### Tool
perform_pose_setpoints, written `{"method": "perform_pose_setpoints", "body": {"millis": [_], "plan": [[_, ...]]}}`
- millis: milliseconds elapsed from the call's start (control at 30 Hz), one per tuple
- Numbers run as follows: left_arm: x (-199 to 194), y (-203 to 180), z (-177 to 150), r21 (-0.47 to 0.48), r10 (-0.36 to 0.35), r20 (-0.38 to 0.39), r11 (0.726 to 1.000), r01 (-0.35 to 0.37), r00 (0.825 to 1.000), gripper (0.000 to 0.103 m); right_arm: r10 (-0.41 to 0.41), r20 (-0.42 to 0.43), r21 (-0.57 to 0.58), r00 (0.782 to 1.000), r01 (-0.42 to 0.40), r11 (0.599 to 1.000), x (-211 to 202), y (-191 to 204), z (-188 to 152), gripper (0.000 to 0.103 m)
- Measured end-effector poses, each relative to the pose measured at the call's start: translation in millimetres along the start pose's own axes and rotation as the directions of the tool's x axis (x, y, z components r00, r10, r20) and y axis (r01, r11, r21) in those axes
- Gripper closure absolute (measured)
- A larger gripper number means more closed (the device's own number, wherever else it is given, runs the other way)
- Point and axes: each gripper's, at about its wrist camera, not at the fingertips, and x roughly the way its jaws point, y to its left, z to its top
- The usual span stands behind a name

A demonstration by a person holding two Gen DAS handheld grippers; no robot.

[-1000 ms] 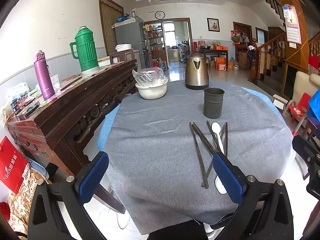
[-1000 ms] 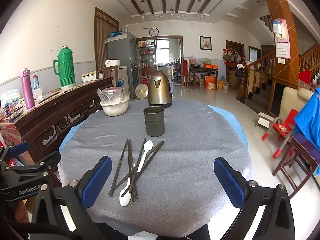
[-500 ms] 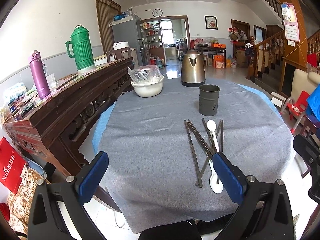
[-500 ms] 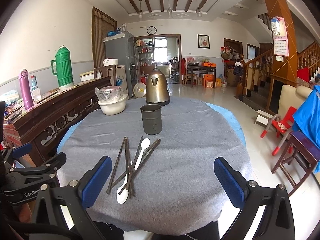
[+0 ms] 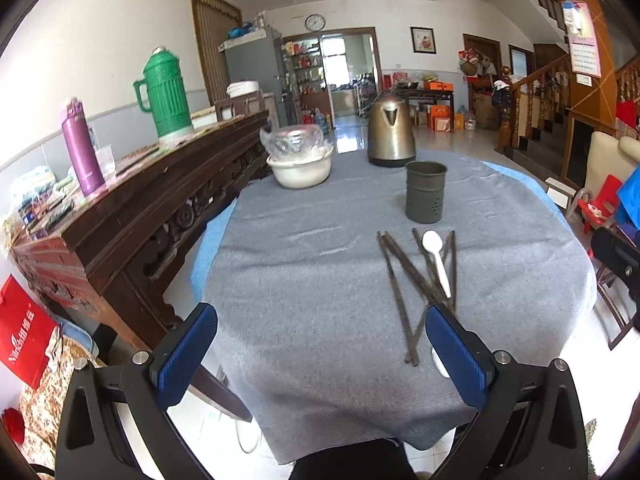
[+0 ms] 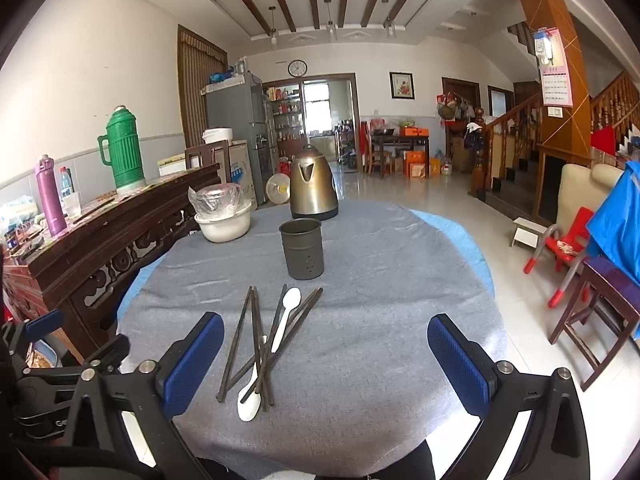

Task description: Organize utensils

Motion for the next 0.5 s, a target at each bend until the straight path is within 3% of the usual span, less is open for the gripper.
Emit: {"method": "perform_pose_setpoints", "body": {"millis": [300,500], "plan": [[40.9,21.7,-11.9,-0.071,-0.001,-0.098,0.997,-0.006,0.995,0.0,0.061,-0.087,-0.017,0.994,-0.063,0.998,52.6,15.7,22.5,0.001],[82.3,35.5,-20.1,-0.122,-0.003,-0.2,0.992,-0.022,0.98,0.0,0.193,-0.251,0.077,0.949,-0.18,0.981,130.0,16.0,27.7,0.001]]}}
